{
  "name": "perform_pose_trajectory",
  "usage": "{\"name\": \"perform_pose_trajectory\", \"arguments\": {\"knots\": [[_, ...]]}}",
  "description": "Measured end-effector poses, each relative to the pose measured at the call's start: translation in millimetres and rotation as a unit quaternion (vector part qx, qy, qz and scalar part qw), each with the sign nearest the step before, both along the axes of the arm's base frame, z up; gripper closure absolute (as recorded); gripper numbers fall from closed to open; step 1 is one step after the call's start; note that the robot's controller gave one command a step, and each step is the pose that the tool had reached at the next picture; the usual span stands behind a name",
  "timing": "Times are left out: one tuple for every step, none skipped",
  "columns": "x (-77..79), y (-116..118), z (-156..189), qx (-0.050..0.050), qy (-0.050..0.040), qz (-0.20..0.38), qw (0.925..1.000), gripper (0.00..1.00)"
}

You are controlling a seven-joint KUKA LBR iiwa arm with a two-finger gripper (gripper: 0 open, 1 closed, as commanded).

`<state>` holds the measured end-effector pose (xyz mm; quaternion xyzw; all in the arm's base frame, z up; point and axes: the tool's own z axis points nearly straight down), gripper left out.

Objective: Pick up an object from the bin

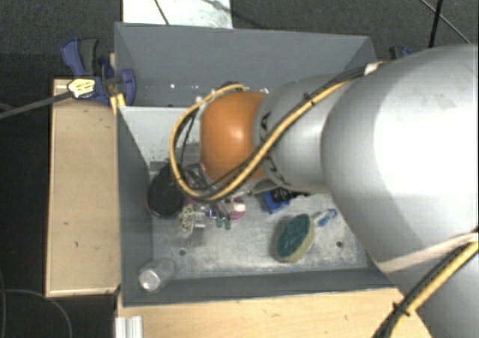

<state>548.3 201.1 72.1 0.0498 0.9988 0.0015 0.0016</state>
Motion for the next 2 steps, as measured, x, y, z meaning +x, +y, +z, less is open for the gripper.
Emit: {"name": "perform_pose_trajectory", "arguments": {"knots": [[4.6,-0.5,6.1,0.002,-0.0061,-0.003,1.0,1.0],[3.5,6.6,72.0,0.0,-0.0009,0.007,1.0,1.0]]}}
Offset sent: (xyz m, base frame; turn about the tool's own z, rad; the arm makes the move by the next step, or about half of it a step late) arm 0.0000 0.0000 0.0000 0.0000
